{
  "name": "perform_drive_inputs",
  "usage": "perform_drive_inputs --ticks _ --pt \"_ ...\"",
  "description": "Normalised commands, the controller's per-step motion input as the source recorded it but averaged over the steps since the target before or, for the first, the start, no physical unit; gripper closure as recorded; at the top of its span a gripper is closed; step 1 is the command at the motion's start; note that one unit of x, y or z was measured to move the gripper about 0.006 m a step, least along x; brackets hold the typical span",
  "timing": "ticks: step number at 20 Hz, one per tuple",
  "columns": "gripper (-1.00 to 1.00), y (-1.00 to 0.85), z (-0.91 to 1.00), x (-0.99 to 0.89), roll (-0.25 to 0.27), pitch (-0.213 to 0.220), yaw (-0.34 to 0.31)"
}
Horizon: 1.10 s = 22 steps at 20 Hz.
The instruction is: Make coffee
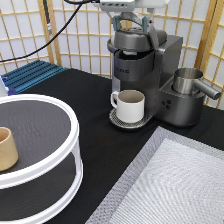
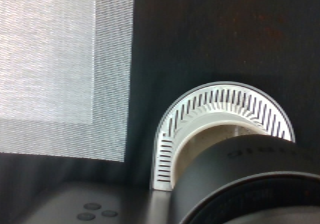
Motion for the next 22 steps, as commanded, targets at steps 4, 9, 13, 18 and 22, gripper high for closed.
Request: perform_drive_inputs --ticks 4,9,13,18,22 --pt "-1.0 -0.36 0.86 -0.25 0.047 0.005 -0.159" --pt "-1.0 0.54 0.85 -0.14 -0.013 -0.026 -0.128" --pt "-1.0 0.82 0.54 0.15 -0.094 0.024 -0.085" --pt "-1.0 0.32 0.0 0.34 -0.152 0.098 -0.035" --pt "-1.0 0.02 -0.12 0.27 -0.156 0.094 -0.009"
